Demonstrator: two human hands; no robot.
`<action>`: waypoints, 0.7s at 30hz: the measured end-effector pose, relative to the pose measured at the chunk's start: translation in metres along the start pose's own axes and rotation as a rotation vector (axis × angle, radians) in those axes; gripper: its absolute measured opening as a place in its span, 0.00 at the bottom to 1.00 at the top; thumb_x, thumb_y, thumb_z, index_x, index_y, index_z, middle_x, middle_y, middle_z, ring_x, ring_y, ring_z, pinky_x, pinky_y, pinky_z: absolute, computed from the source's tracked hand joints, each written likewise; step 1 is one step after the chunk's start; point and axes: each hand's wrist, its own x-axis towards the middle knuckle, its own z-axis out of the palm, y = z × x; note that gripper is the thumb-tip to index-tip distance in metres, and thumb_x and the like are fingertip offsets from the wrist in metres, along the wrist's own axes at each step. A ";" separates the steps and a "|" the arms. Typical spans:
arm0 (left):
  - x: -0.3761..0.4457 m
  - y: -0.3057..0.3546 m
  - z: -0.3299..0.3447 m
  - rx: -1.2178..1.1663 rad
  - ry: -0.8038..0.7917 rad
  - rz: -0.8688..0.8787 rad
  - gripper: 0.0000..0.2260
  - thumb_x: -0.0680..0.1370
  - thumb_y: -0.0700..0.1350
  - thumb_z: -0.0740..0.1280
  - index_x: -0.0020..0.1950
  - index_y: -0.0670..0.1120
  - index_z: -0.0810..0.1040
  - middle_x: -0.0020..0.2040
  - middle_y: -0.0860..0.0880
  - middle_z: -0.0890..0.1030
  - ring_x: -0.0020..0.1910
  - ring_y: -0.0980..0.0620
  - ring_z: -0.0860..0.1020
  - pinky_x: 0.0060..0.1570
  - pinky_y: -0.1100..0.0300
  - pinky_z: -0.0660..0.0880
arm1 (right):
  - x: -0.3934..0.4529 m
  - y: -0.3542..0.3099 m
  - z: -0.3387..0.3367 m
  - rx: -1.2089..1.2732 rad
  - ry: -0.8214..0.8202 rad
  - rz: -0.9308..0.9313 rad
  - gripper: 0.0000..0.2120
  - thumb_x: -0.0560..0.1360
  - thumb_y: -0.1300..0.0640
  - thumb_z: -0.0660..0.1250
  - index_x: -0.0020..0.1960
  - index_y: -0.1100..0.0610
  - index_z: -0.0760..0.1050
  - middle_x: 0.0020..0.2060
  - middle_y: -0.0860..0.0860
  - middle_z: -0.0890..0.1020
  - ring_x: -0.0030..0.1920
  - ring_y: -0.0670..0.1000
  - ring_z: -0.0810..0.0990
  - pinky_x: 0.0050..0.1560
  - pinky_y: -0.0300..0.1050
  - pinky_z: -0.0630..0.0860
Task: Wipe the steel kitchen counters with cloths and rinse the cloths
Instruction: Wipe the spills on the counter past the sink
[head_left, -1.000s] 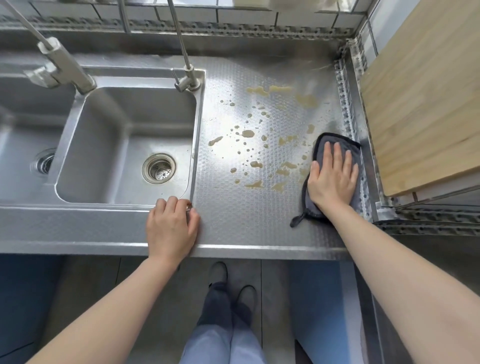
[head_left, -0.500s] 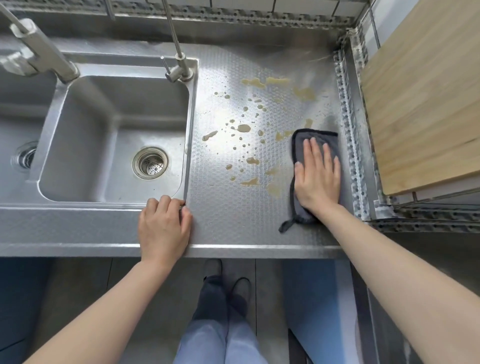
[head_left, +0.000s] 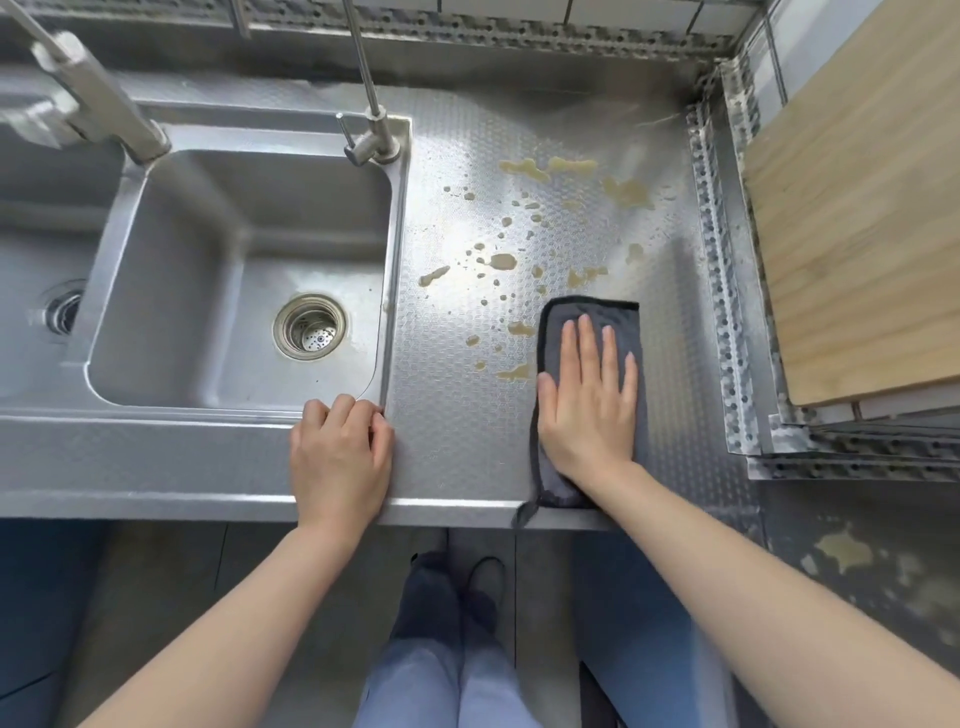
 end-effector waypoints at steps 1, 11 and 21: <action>0.000 0.000 0.000 -0.002 0.000 -0.002 0.15 0.78 0.46 0.56 0.42 0.42 0.80 0.39 0.46 0.79 0.42 0.42 0.71 0.44 0.46 0.70 | 0.023 -0.001 -0.002 0.012 0.012 0.052 0.32 0.81 0.44 0.43 0.80 0.57 0.45 0.80 0.53 0.48 0.80 0.56 0.45 0.78 0.59 0.44; -0.003 -0.003 0.003 -0.012 0.055 0.022 0.08 0.75 0.41 0.62 0.42 0.41 0.80 0.39 0.46 0.79 0.40 0.42 0.70 0.42 0.48 0.70 | -0.015 -0.054 0.008 0.023 0.043 0.006 0.31 0.82 0.44 0.45 0.80 0.58 0.48 0.80 0.56 0.49 0.79 0.60 0.45 0.77 0.62 0.44; -0.001 -0.014 -0.005 -0.063 -0.026 0.102 0.07 0.74 0.43 0.64 0.45 0.43 0.81 0.40 0.49 0.79 0.41 0.44 0.71 0.43 0.50 0.70 | 0.089 -0.050 -0.003 0.040 0.020 0.043 0.29 0.82 0.45 0.45 0.81 0.53 0.46 0.80 0.49 0.48 0.80 0.55 0.44 0.78 0.59 0.43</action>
